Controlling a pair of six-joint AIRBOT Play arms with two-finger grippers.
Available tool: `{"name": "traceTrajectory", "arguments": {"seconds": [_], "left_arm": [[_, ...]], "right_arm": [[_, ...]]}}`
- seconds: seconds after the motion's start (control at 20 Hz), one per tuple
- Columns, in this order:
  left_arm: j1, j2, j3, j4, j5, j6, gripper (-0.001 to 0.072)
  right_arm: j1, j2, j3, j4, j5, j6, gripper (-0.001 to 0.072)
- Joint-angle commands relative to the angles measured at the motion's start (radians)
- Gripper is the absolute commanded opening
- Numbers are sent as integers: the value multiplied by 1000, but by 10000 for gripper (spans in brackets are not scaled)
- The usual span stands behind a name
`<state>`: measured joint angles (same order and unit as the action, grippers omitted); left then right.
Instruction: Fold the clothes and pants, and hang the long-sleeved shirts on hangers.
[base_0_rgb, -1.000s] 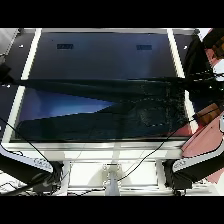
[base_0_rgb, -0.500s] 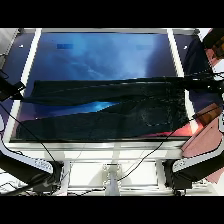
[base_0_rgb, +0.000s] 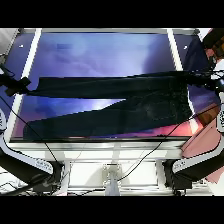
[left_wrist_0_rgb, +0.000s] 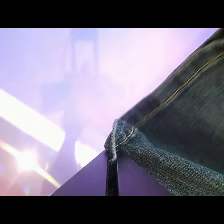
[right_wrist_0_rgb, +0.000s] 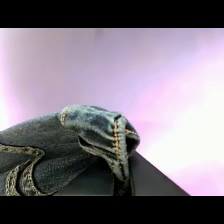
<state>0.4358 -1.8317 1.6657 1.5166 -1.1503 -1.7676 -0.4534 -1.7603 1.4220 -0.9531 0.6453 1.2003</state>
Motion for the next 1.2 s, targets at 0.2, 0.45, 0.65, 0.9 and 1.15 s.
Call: {"name": "traceTrajectory", "arguments": {"seconds": [0.2,0.45,0.65,0.9,1.15], "left_arm": [[-72,-103,-3,-14,177,-1,33],[-91,-99,-2,-14,272,-58,33],[-89,-92,-2,-14,168,-58,472],[-84,3,-1,43,159,-17,693],[-45,188,-1,240,98,-17,680]], "right_arm": [[38,-1,1,-2,-192,18,56],[38,-1,1,-5,-193,18,56],[38,0,1,-5,-165,18,422],[30,32,2,-82,-94,18,656],[-61,163,2,-186,39,109,655]]}}
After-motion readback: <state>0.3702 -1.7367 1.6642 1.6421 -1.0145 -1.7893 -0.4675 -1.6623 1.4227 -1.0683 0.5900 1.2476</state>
